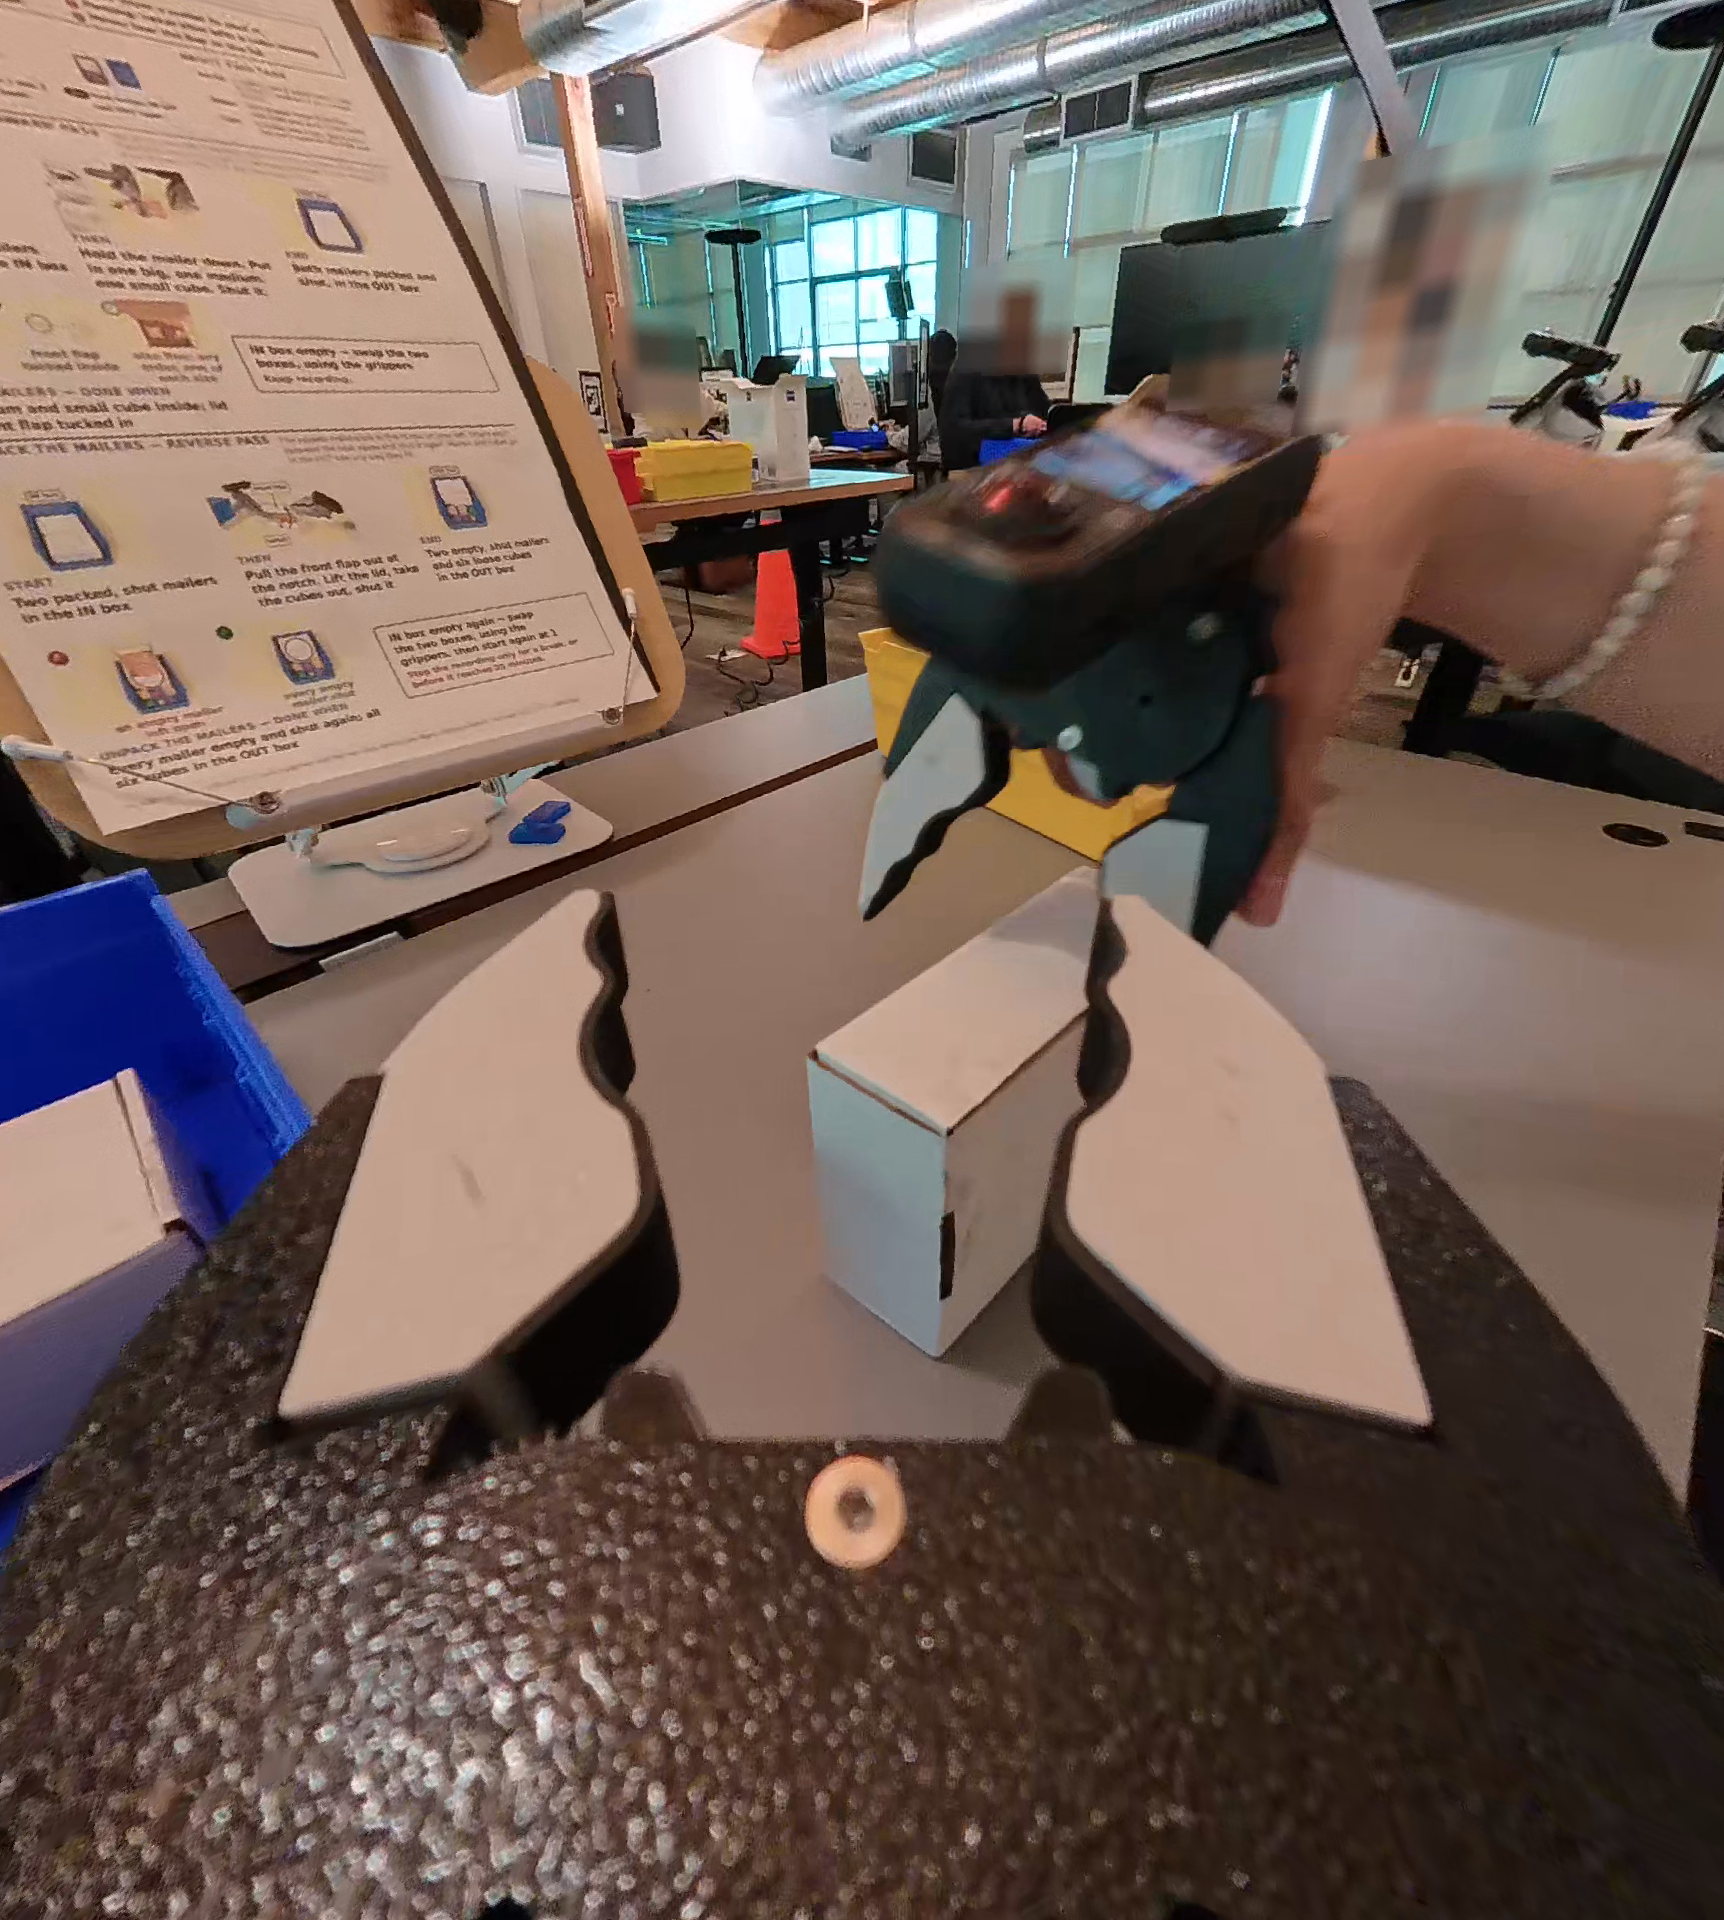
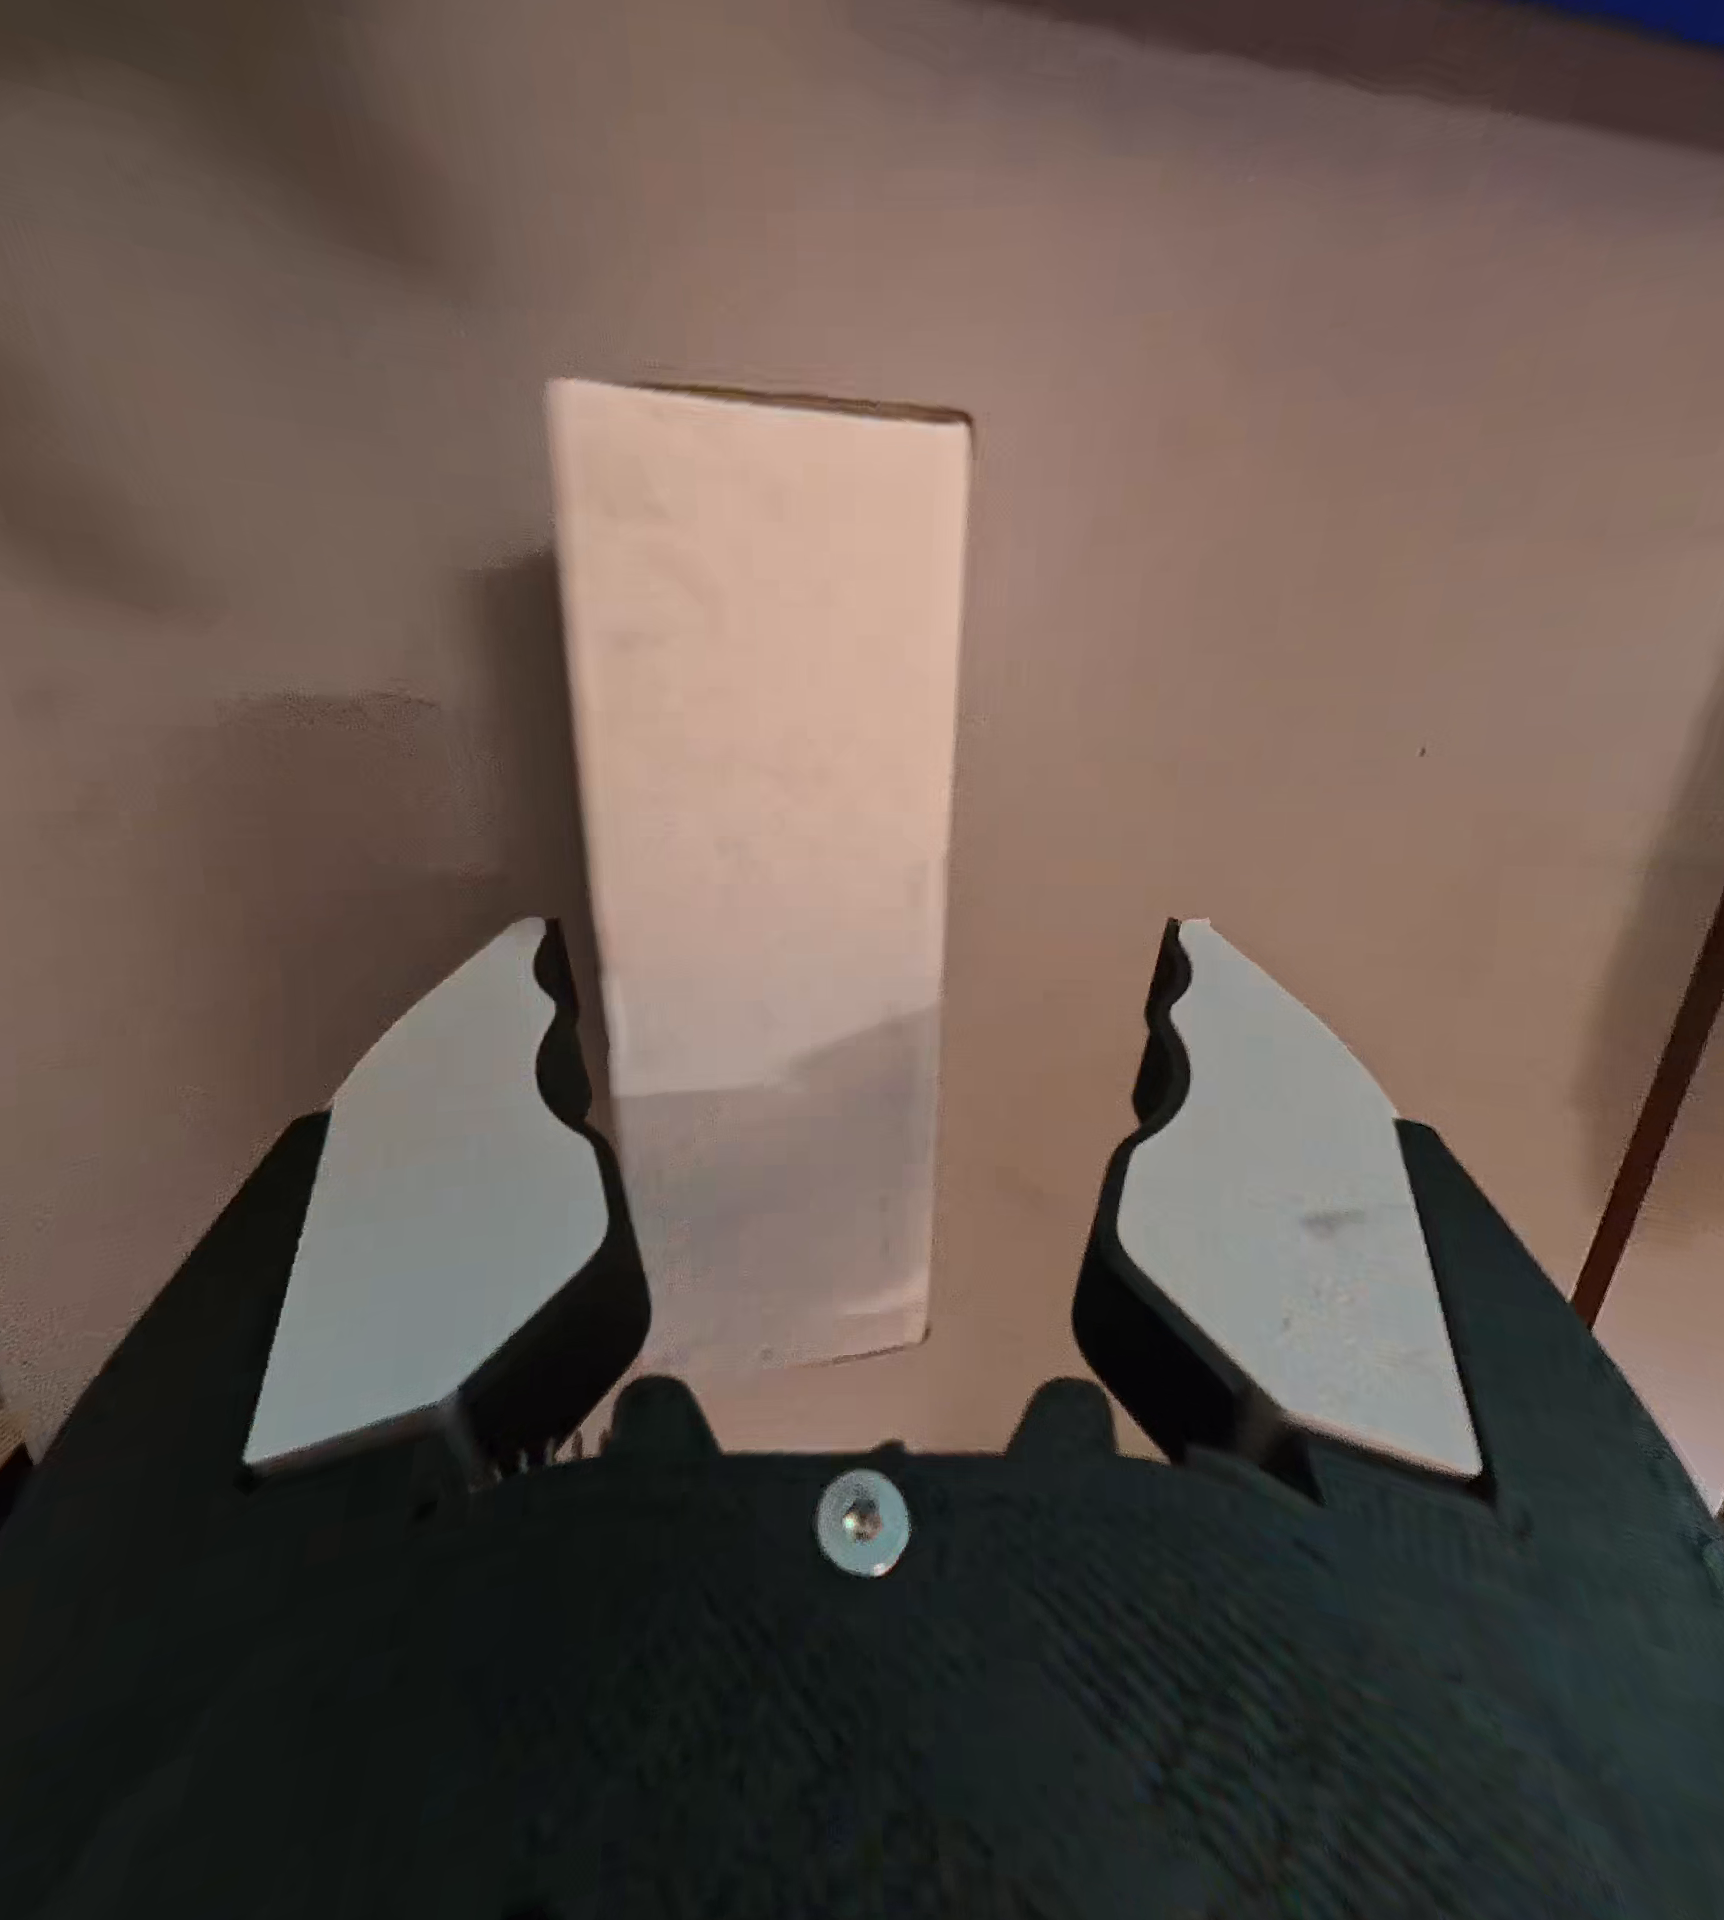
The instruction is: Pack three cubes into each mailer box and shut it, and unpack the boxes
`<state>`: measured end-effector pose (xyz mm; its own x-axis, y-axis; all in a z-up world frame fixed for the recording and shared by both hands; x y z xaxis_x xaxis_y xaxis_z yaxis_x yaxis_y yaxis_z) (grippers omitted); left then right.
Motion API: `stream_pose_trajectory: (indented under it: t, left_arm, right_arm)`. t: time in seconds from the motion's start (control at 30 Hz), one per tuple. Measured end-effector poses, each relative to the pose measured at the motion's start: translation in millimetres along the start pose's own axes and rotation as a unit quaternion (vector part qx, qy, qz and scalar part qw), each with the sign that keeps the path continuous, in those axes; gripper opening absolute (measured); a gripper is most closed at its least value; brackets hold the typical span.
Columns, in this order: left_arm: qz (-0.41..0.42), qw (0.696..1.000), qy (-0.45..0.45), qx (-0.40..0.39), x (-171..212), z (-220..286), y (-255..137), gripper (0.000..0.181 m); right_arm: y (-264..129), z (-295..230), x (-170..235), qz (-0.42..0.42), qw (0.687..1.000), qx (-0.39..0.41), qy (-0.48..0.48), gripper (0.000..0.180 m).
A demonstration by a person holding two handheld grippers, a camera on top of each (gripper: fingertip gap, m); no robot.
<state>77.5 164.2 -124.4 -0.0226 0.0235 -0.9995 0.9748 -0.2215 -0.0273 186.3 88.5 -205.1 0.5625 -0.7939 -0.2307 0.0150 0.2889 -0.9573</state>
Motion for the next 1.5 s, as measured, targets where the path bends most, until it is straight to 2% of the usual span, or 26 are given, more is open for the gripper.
stream_pose_trajectory:
  t: [0.07,0.13,0.23,0.27,0.33,0.43,0.57,0.7,0.87,0.97,1.1,1.17,1.33,1.5]
  left_arm:
    - [-0.003,1.000,-0.016,0.000,-1.5,-6.8,-5.9,0.090]
    - [-0.009,0.999,-0.031,-0.006,0.5,-15.2,-10.2,0.092]
    - [-0.020,0.999,-0.047,-0.002,7.6,-21.0,-12.3,0.095]
    - [-0.023,0.998,-0.053,0.000,9.6,-21.5,-11.6,0.096]
    - [-0.031,0.997,-0.064,0.010,13.1,-19.6,-9.2,0.096]
    - [-0.054,0.996,-0.065,0.012,22.0,-17.7,-5.2,0.095]
    - [-0.081,0.995,-0.056,0.009,31.8,-18.2,-4.4,0.088]
    - [-0.083,0.994,-0.063,0.020,35.5,-18.3,-3.5,0.080]
    - [-0.101,0.992,-0.066,0.027,43.8,-14.5,1.9,0.078]
    - [-0.115,0.991,-0.055,0.031,49.3,-10.7,5.5,0.078]
    - [-0.135,0.989,-0.042,0.036,57.8,-7.3,9.9,0.078]
    - [-0.144,0.988,-0.041,0.042,61.8,-5.4,10.7,0.077]
    - [-0.146,0.986,-0.050,0.061,63.2,0.8,11.7,0.075]
    - [-0.155,0.983,-0.061,0.072,71.3,2.2,14.0,0.073]
  right_arm:
    - [15.2,1.0,0.0,-0.031,0.999,-0.040,0.010,0.114]
    - [25.2,-6.4,-2.6,-0.035,0.996,-0.077,-0.003,0.105]
    - [34.1,-13.1,-1.8,-0.055,0.994,-0.087,-0.026,0.097]
    - [35.0,-17.2,-1.1,-0.062,0.992,-0.102,-0.028,0.090]
    - [32.7,-20.2,-1.4,-0.067,0.988,-0.134,-0.031,0.086]
    - [29.0,-19.6,6.0,-0.085,0.986,-0.135,-0.041,0.080]
    - [-1.5,-9.2,22.2,-0.096,0.991,-0.076,-0.055,0.076]
    - [-69.0,18.9,53.0,-0.075,0.997,-0.001,-0.028,0.076]
    - [-147.5,83.2,147.9,-0.162,0.975,0.135,0.063,0.076]
    - [-163.2,117.2,213.4,-0.208,0.952,0.190,0.117,0.076]
    - [-141.3,156.8,293.7,-0.269,0.920,0.256,0.121,0.076]
    - [-121.4,171.5,319.2,-0.265,0.913,0.289,0.108,0.076]
    - [-71.8,199.0,346.1,-0.207,0.906,0.361,0.076,0.076]
    - [-42.3,221.5,371.6,-0.209,0.886,0.412,0.045,0.076]
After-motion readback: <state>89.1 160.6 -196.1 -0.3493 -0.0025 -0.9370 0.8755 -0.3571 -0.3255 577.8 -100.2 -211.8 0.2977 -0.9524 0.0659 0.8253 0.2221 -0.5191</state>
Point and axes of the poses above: each gripper's, where its closed fingertips meet, y out along the fingers, x out of its underside, z = x × y across the jaws, the point moved 3 cm from there along -y, back along the fingers, and after that the axes turned 2 degrees about -x, right-handed, at the moved point
